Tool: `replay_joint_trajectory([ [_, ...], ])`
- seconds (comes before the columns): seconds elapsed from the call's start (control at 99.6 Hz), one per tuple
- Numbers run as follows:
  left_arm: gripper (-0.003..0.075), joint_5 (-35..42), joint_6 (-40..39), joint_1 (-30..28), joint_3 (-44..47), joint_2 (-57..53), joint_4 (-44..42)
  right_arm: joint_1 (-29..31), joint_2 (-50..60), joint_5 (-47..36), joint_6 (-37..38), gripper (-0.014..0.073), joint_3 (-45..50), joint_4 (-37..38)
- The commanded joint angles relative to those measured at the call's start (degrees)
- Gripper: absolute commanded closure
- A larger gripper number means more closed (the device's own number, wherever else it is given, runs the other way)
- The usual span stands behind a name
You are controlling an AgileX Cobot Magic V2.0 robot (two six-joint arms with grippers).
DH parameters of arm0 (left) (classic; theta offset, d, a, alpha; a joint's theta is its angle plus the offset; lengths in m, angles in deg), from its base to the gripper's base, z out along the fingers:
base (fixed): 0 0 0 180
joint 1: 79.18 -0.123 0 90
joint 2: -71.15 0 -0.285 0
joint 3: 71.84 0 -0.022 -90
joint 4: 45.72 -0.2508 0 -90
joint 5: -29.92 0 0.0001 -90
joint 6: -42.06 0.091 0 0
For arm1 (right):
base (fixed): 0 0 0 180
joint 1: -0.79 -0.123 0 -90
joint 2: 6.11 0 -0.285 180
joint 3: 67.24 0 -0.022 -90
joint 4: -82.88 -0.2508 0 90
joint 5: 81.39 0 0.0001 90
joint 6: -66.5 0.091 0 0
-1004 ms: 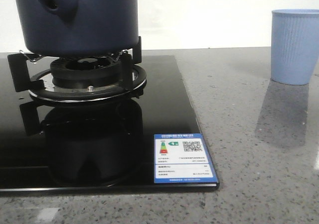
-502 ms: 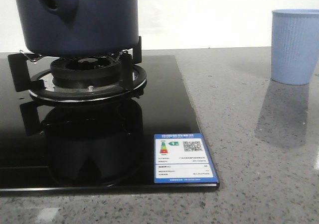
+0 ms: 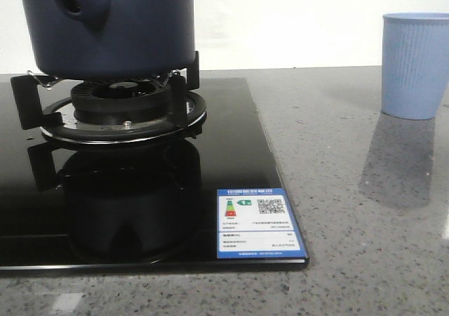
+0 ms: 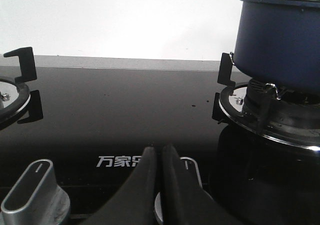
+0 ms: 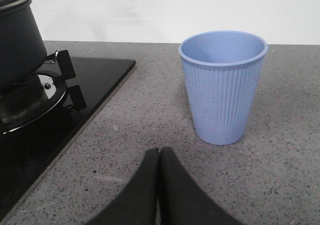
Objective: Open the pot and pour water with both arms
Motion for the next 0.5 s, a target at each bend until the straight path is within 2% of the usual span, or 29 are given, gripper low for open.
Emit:
replay_joint_trajectory([
  [0.0,0.0739,4.0,-0.6,-0.2,1.9,-1.5,0.6,0.2,0.0,-0.3,-0.2,0.0661,-1.5,-1.4],
  [0.281,0.0739,4.0,-0.6,-0.2,1.9,-1.5,0.6,-0.5,1.2,2.1,-0.2,0.0661,-1.5,-1.6],
  [0.331,0.0739,4.0,-0.6,-0.2,1.9,-1.5,0.6,-0.6,1.0,2.5,-1.0,0.0661,-1.4,-4.0],
  [0.371,0.0739,4.0,-0.6,-0.2,1.9,-1.5,0.6,-0.7,0.9,3.0,-5.3,0.0661,-1.1,-8.8],
  [0.402,0.0739,4.0,-0.6,-0.2,1.9,-1.5,0.6,-1.2,0.9,3.4,-10.3,0.0661,-0.8,-15.5],
  [0.492,0.0739,4.0,-0.6,-0.2,1.9,-1.5,0.6,-3.3,1.0,3.7,-34.6,0.0661,0.6,-35.1],
])
